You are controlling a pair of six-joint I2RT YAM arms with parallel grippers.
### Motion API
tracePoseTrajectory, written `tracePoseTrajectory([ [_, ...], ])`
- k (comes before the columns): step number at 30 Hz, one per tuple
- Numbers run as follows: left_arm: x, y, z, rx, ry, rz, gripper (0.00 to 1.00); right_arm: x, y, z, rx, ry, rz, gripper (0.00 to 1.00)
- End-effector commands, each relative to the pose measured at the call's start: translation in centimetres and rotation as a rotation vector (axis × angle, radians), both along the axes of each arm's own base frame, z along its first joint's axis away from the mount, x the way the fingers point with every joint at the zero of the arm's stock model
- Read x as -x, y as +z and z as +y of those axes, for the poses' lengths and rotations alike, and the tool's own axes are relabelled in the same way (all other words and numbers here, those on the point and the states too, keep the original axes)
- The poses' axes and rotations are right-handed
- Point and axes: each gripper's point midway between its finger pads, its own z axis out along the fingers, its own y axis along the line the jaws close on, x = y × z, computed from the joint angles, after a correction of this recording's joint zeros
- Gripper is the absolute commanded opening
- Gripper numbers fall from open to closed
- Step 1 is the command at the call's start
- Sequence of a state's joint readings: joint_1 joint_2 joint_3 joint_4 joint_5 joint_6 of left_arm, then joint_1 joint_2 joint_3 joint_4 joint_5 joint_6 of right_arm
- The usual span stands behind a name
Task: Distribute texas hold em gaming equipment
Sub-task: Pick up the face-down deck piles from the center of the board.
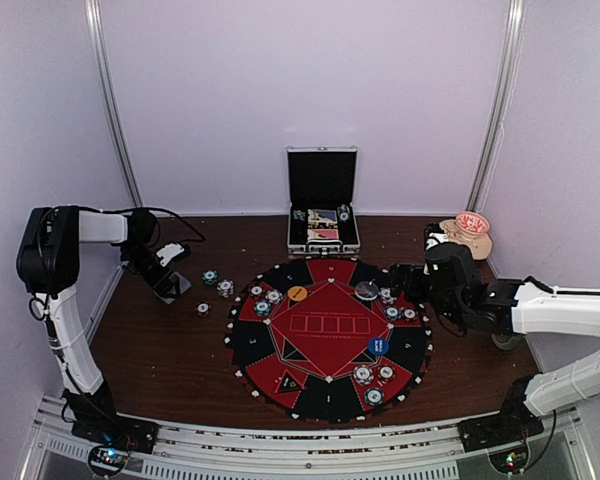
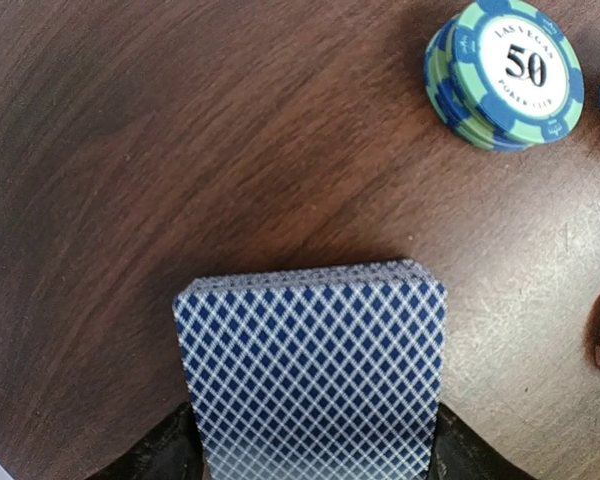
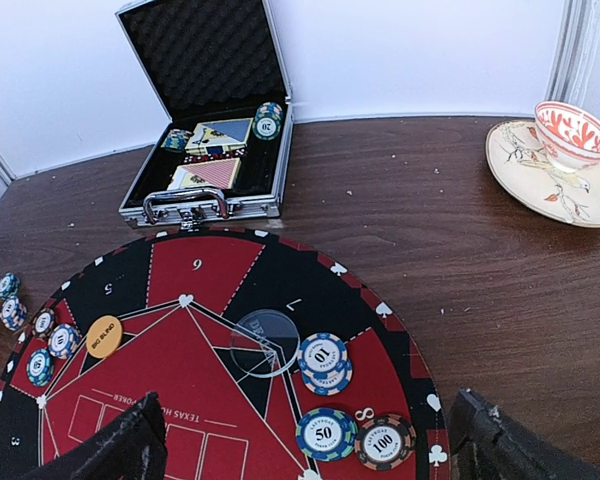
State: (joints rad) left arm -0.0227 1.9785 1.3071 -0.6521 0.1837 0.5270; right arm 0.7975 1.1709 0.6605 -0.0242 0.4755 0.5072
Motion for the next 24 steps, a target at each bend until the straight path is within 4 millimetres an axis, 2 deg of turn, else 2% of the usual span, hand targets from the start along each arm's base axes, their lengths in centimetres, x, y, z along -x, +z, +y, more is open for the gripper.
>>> tracePoseTrajectory([
  [1, 3.2, -2.3, -0.1, 0.023, -0.001, 0.128, 0.74, -0.1, 0.0, -0.1, 0.014, -0.013, -0.015, 1.0],
  [5, 3.6, -2.0, -0.2, 0.032, 0.0, 0.127, 0.68, -0.1, 0.0, -0.2, 0.014, -0.016, -0.015, 1.0],
  [8, 3.6, -1.7, -0.3, 0.04, 0.002, 0.119, 0.67, -0.1, 0.0, -0.2, 0.015, -0.017, -0.015, 1.0],
  [15, 2.7, -0.1, -0.9, 0.073, 0.003, 0.076, 0.56, -0.3, -0.2, -0.1, 0.017, -0.02, -0.011, 1.0],
  [24, 2.5, -0.7, -0.3, 0.04, 0.02, 0.063, 0.55, -0.4, -0.4, 0.1, 0.017, -0.019, -0.005, 1.0],
])
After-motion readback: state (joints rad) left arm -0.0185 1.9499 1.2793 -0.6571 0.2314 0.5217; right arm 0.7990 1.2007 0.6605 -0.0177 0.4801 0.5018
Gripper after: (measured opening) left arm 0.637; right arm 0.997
